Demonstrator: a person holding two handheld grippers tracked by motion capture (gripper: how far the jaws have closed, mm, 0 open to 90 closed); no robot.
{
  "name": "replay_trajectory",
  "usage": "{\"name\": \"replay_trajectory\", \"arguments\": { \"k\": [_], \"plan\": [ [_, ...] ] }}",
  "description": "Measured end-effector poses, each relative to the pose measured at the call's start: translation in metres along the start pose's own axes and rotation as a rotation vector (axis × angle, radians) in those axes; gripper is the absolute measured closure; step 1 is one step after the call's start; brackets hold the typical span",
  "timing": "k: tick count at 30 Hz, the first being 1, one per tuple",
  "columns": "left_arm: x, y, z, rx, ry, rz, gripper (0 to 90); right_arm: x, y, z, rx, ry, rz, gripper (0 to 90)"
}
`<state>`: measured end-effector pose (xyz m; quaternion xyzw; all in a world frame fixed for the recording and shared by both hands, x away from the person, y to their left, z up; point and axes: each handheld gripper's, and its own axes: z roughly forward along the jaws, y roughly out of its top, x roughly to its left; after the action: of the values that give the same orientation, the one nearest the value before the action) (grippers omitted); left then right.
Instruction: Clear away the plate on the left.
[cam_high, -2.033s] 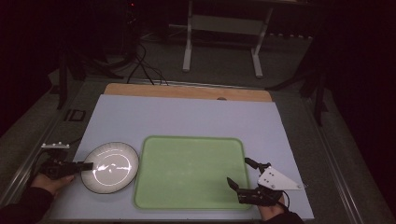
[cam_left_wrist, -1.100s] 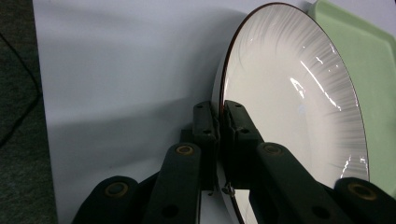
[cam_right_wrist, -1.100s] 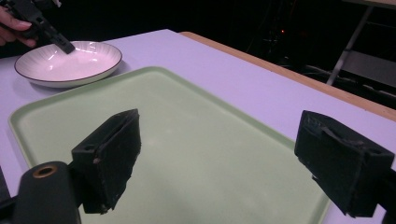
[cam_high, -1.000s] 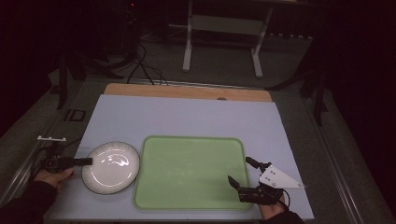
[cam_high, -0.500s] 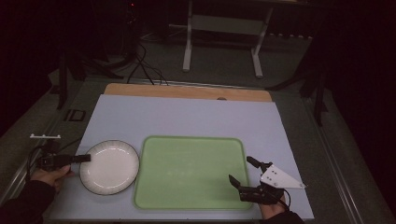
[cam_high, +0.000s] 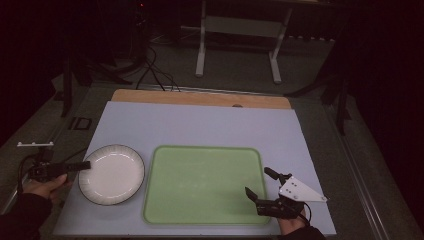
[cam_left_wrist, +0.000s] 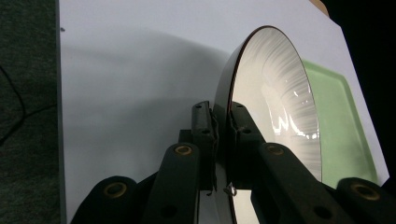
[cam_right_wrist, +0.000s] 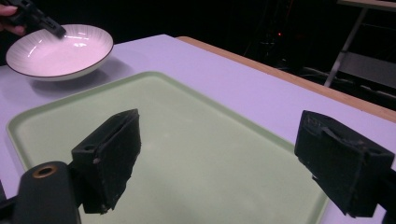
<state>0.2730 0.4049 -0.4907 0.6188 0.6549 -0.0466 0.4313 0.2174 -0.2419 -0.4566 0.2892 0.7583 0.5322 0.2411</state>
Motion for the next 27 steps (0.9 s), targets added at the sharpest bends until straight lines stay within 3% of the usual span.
{"name": "replay_trajectory", "arguments": {
  "k": [17, 20, 27],
  "plan": [
    [-0.036, 0.015, 0.001, -0.021, -0.035, 0.009, 83.0, -0.004, -0.003, -0.003, -0.004, 0.001, 0.024, 14.3],
    [-0.046, 0.021, 0.001, -0.029, -0.037, 0.04, 82.9, -0.005, -0.003, -0.004, -0.007, 0.001, 0.026, 14.3],
    [-0.07, 0.032, 0.0, -0.039, -0.061, 0.072, 82.9, -0.005, -0.003, -0.005, -0.011, -0.002, 0.024, 14.3]
  ]
}}
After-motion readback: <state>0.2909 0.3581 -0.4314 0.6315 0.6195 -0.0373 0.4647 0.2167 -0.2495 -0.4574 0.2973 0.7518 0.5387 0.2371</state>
